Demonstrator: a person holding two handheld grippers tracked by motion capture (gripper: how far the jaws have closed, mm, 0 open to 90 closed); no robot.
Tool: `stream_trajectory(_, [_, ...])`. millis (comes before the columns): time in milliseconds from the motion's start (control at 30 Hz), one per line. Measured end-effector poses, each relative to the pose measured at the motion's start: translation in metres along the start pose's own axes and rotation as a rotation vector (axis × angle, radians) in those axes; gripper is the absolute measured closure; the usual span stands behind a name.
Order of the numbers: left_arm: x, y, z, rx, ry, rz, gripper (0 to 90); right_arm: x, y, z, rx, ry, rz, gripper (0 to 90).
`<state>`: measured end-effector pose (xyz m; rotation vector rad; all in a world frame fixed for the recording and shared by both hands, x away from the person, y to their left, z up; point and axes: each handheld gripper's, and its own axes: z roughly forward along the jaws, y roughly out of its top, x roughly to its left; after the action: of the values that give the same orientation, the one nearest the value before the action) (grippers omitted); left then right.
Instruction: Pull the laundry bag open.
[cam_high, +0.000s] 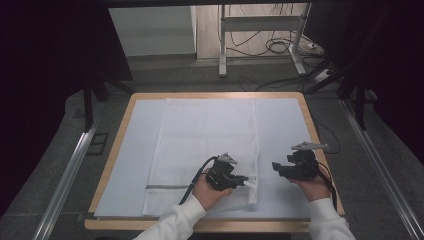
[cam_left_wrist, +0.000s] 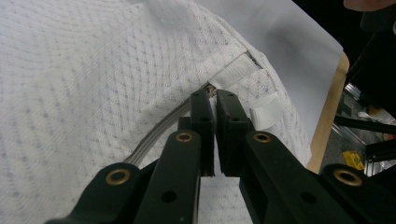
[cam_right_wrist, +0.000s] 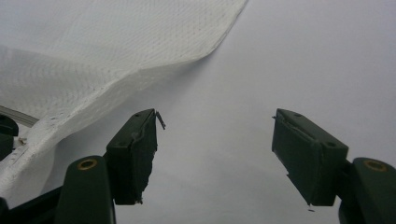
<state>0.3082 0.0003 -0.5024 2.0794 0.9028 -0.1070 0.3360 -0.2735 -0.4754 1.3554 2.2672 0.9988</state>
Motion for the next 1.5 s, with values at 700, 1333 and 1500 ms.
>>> stream_trajectory(700, [0.003,-0.001,-0.006,-0.018,-0.005,0.002,87.2,0.006,0.007,-0.009,0.023,0.095,0.084,29.0])
stream_trajectory(1333, [-0.001,-0.002,-0.005,-0.021,0.005,0.013,87.2,0.032,0.016,0.009,0.09,0.225,0.143,31.1])
stream_trajectory(1500, [-0.001,-0.002,-0.004,-0.013,0.009,0.022,87.2,0.034,0.016,0.022,0.094,0.247,0.195,31.1])
